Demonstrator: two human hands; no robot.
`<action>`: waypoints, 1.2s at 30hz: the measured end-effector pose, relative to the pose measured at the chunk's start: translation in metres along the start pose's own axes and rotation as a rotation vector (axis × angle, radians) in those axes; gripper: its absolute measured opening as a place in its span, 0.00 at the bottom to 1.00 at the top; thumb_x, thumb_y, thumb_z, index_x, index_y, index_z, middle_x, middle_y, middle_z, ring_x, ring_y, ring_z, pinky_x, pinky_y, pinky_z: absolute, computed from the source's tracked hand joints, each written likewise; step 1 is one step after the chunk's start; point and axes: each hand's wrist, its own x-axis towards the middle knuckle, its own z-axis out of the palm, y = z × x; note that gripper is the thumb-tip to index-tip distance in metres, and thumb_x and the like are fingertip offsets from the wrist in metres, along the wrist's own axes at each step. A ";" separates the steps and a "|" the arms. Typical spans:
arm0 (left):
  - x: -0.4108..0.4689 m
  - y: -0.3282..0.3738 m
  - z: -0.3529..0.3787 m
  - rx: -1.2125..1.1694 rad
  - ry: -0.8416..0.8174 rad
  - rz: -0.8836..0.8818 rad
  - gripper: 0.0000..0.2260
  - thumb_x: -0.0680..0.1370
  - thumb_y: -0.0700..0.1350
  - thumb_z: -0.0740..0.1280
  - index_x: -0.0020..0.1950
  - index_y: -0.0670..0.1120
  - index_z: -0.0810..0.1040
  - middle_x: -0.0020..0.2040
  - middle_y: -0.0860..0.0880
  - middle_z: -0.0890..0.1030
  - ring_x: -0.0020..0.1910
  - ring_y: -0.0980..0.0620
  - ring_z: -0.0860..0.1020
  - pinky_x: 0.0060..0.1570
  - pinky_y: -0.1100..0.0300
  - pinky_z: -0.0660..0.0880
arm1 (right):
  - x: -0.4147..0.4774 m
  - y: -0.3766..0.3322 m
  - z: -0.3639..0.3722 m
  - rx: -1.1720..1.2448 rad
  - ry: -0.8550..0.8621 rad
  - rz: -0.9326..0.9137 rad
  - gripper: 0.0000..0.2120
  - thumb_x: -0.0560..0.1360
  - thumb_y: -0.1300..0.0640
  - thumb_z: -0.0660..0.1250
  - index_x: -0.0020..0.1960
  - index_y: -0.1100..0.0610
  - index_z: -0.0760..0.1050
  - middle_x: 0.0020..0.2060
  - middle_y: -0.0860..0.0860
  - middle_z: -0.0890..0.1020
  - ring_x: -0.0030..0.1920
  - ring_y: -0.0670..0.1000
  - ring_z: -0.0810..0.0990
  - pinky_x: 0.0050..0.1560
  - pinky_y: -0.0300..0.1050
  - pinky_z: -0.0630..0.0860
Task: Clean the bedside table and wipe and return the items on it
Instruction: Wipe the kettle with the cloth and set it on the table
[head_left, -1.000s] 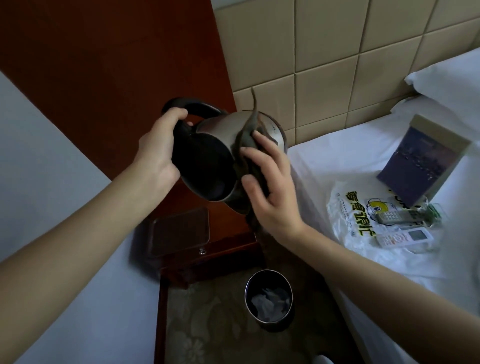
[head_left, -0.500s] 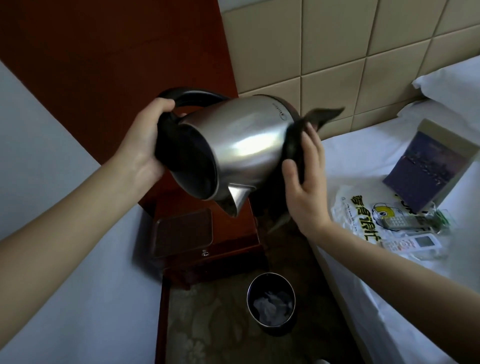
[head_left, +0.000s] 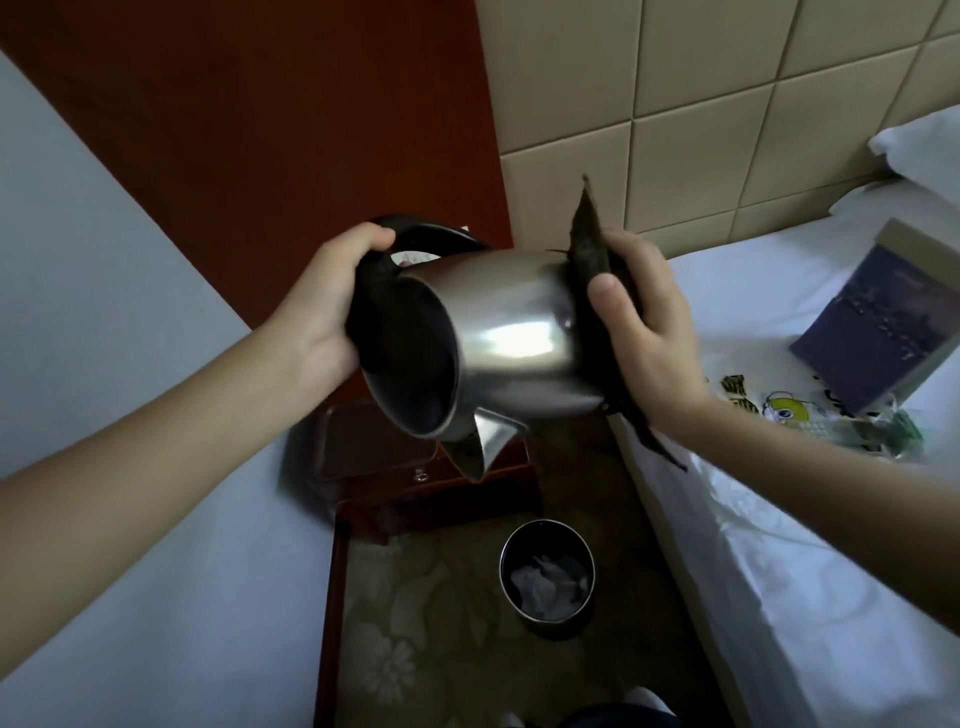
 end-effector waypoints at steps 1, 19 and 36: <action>0.001 -0.002 0.002 -0.015 0.026 -0.029 0.09 0.75 0.51 0.64 0.40 0.48 0.79 0.32 0.49 0.79 0.30 0.52 0.79 0.33 0.65 0.76 | -0.013 -0.006 0.011 -0.001 0.062 -0.006 0.23 0.74 0.46 0.57 0.62 0.59 0.72 0.59 0.51 0.74 0.62 0.53 0.71 0.64 0.54 0.66; 0.005 0.004 -0.010 0.183 0.018 0.090 0.08 0.71 0.48 0.67 0.33 0.49 0.77 0.29 0.54 0.79 0.28 0.56 0.77 0.33 0.65 0.73 | 0.022 0.017 0.000 0.159 -0.158 0.492 0.11 0.80 0.54 0.55 0.54 0.53 0.74 0.46 0.48 0.77 0.50 0.47 0.74 0.53 0.40 0.69; 0.011 -0.070 0.003 0.874 -0.605 0.136 0.11 0.66 0.47 0.76 0.43 0.43 0.82 0.39 0.43 0.82 0.39 0.48 0.81 0.41 0.56 0.74 | 0.046 0.043 -0.004 -0.074 -1.283 0.165 0.15 0.71 0.42 0.63 0.55 0.45 0.77 0.49 0.40 0.80 0.51 0.37 0.77 0.50 0.28 0.70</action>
